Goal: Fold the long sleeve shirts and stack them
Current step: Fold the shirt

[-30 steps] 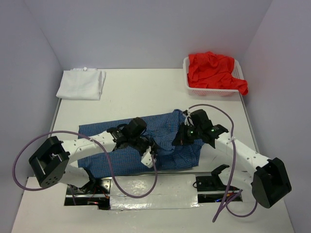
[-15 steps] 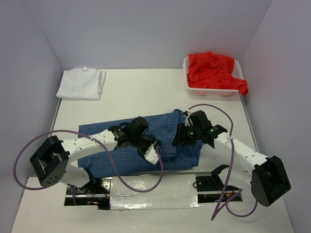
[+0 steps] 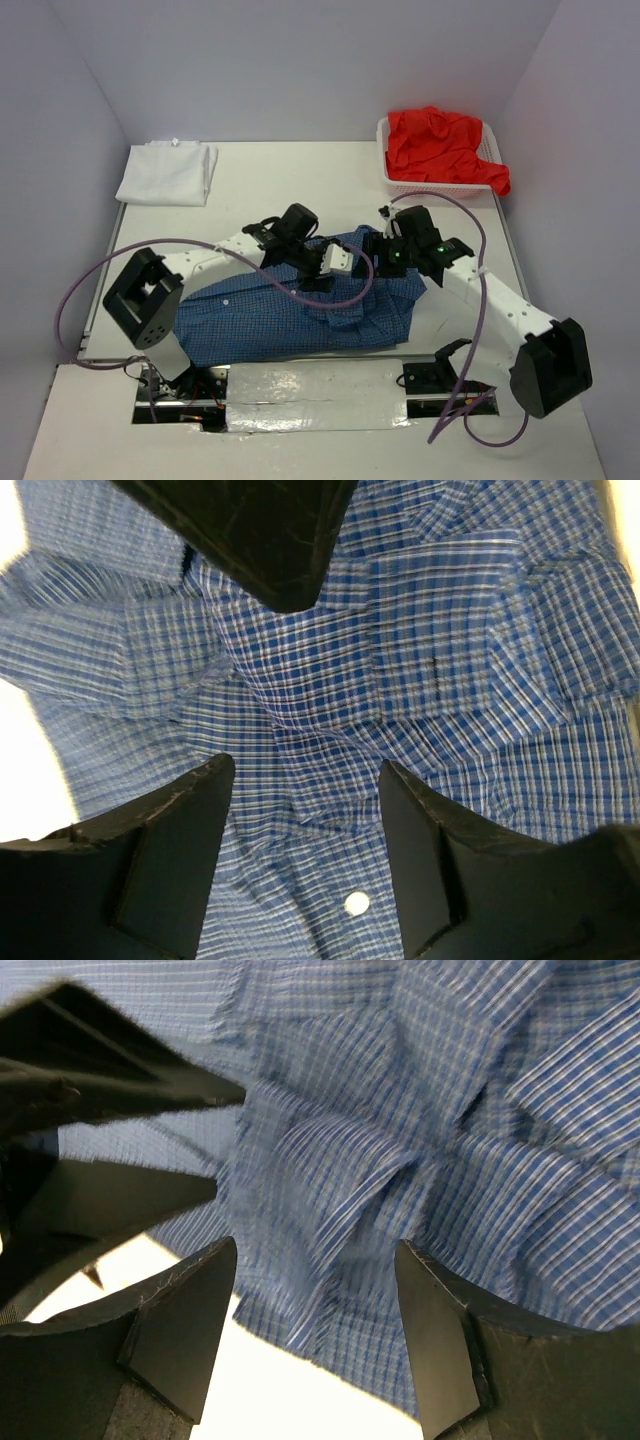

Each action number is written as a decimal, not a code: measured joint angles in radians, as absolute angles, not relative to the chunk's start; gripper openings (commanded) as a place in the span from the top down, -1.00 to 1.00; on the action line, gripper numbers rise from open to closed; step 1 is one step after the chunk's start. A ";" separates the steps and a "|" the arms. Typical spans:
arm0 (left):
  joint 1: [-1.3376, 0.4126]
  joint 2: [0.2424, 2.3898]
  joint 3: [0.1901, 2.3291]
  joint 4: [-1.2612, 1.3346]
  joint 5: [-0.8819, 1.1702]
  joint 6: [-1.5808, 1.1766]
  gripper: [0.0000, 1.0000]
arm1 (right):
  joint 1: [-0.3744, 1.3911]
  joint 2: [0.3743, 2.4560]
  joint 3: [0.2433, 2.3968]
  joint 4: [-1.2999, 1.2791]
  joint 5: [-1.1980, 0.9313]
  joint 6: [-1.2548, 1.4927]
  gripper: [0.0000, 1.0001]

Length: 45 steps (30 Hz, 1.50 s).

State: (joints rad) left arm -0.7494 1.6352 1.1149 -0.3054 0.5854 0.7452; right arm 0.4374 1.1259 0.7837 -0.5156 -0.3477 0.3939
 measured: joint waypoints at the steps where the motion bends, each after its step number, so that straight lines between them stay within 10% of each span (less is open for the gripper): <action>1: -0.744 1.660 1.128 -0.309 0.590 0.722 -0.41 | 0.419 1.161 0.789 -0.501 -0.355 0.382 -0.43; 27: -0.641 1.807 1.193 -0.351 0.636 0.256 -0.32 | 0.379 1.308 0.689 -0.304 -0.462 0.277 -0.14; 34: -0.667 1.836 1.169 -0.330 0.646 0.253 -0.15 | 0.379 1.308 0.677 -0.279 -0.475 0.271 0.21; 45: -0.690 1.843 1.162 -0.337 0.673 0.258 1.00 | 0.379 1.279 0.636 -0.262 -0.483 0.271 0.57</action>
State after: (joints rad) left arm -0.6895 1.8427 1.1618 -0.3374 0.6727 0.2581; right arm 0.3786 1.2785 0.6357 -0.2623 -0.4828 0.2714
